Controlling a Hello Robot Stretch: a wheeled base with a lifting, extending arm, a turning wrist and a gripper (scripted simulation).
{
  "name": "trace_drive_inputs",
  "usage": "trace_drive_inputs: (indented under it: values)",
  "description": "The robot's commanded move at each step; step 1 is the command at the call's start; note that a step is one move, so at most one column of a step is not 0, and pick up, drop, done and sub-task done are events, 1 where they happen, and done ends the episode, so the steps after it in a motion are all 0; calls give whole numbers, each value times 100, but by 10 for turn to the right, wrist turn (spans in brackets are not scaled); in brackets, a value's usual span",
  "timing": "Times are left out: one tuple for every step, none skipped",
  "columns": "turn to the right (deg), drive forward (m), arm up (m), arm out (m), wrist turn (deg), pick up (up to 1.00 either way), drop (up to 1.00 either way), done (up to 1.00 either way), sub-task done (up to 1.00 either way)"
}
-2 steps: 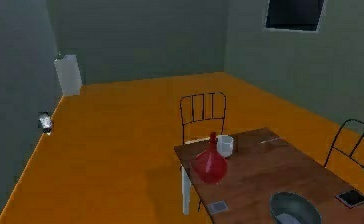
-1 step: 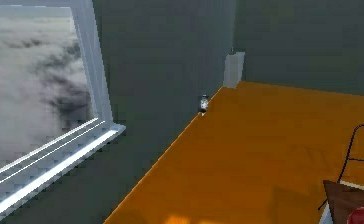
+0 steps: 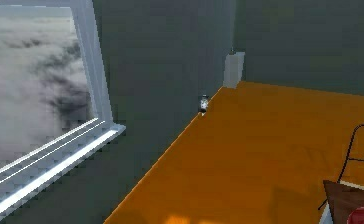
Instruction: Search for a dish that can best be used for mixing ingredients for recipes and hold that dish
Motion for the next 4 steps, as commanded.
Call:
trace_drive_inputs:
  values:
    - [0, 0, 32, 0, 0, 0, 0, 0, 0]
    - [0, 0, 0, 38, 0, 0, 0, 0, 0]
    - [0, 0, 0, 0, 450, 0, 0, 0, 0]
    - [0, 0, 0, 0, 450, 0, 0, 0, 0]
